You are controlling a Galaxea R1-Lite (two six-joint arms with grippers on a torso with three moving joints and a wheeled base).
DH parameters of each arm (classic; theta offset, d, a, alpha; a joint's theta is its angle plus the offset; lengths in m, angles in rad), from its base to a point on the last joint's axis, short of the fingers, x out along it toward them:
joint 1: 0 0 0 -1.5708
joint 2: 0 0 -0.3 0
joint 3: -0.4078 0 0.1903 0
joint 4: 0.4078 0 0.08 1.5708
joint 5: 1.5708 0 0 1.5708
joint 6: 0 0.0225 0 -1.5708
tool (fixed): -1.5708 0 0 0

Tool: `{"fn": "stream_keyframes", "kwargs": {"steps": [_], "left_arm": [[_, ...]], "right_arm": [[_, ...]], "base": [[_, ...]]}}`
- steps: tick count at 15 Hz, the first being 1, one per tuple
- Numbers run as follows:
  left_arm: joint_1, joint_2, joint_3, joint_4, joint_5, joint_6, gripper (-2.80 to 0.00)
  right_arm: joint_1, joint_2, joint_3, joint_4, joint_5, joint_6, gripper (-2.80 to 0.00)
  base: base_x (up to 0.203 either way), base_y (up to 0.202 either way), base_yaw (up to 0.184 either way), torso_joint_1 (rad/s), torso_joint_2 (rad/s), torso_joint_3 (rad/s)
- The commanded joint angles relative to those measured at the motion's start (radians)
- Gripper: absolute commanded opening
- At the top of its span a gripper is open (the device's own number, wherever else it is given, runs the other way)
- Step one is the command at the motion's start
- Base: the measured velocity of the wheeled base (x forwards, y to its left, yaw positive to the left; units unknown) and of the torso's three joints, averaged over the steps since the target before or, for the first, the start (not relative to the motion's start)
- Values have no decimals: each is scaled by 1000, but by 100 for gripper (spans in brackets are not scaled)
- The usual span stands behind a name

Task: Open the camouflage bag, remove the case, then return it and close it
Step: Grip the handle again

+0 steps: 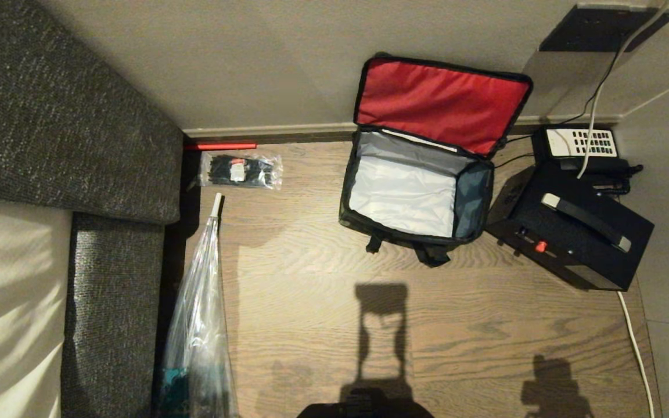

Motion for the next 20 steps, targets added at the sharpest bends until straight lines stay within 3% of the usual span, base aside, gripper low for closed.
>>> {"fn": "stream_keyframes", "kwargs": {"steps": [1, 11, 13, 14, 17, 20], "left_arm": [[0, -2, 0, 0, 1, 0, -280], [0, -2, 0, 0, 1, 0, -280], [0, -2, 0, 0, 1, 0, -280], [0, -2, 0, 0, 1, -1, -280], [0, -2, 0, 0, 1, -5, -280], [0, -2, 0, 0, 0, 1, -280]], "right_arm": [[0, -2, 14, -1, 0, 0, -280], [0, -3, 14, -3, -3, -1, -280], [0, -3, -56, 29, -36, 4, -280], [0, -3, -144, 116, -45, 7, -280], [0, 30, -497, 638, 28, 23, -280], [8, 308, -672, 748, 69, 97, -280]], "base": [[0, 0, 0, 0, 0, 0], [0, 0, 0, 0, 0, 0], [0, 0, 0, 0, 0, 0], [0, 0, 0, 0, 0, 0], [0, 0, 0, 0, 0, 0], [0, 0, 0, 0, 0, 0]]}}
